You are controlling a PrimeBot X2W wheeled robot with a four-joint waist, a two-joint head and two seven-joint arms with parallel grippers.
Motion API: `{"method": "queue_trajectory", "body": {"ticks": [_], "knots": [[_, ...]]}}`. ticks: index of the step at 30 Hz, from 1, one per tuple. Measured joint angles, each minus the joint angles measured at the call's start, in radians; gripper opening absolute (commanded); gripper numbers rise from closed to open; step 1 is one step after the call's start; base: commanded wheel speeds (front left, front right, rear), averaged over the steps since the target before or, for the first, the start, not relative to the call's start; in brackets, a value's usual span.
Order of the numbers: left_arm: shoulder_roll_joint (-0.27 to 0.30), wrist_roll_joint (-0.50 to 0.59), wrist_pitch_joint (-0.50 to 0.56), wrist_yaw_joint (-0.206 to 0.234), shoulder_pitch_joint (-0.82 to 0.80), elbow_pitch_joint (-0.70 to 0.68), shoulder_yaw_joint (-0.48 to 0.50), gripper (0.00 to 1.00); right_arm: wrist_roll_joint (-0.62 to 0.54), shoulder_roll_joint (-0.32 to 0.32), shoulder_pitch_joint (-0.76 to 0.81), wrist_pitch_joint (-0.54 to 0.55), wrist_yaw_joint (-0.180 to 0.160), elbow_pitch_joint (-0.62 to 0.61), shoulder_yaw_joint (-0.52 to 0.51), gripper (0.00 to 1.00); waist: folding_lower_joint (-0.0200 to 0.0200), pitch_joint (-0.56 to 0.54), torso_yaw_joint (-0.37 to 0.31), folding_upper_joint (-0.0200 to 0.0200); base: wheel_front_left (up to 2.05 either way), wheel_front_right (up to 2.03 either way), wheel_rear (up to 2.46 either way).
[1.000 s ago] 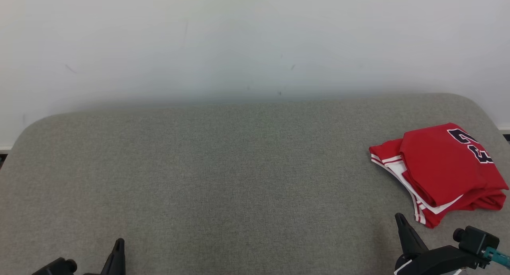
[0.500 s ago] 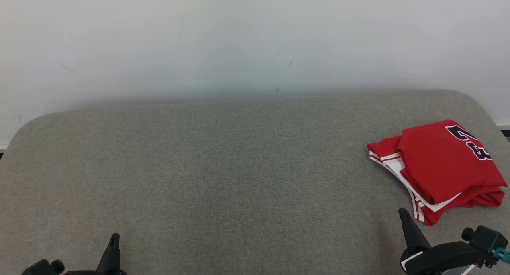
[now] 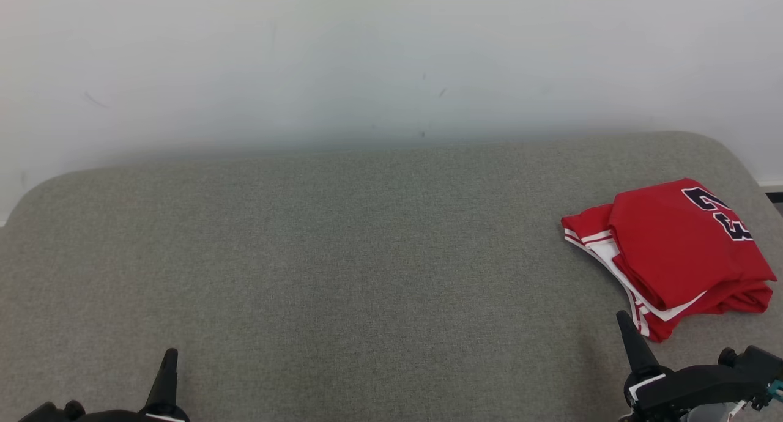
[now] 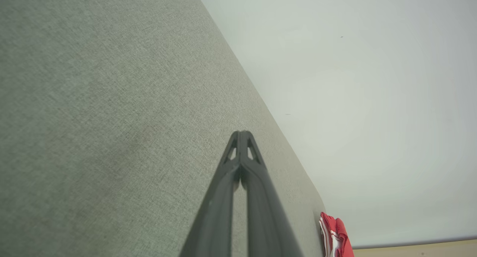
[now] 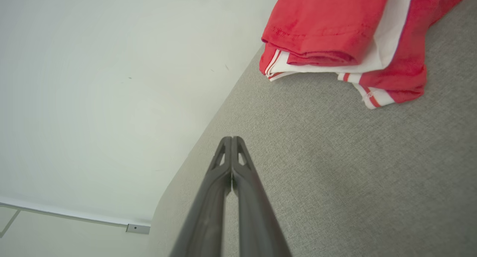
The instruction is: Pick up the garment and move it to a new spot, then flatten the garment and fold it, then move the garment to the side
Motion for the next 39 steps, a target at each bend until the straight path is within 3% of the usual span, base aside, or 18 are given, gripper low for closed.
{"method": "queue_trajectory", "body": {"ticks": [39], "knots": [[-0.035, -0.547, 0.061, -0.103, -0.044, 0.028, 0.106, 0.00, 0.513, -0.002, -0.063, 0.048, 0.020, 0.033, -0.037, 0.00, 0.0000, 0.029, -0.022, 0.0000, 0.00, 0.00, 0.00]]}}
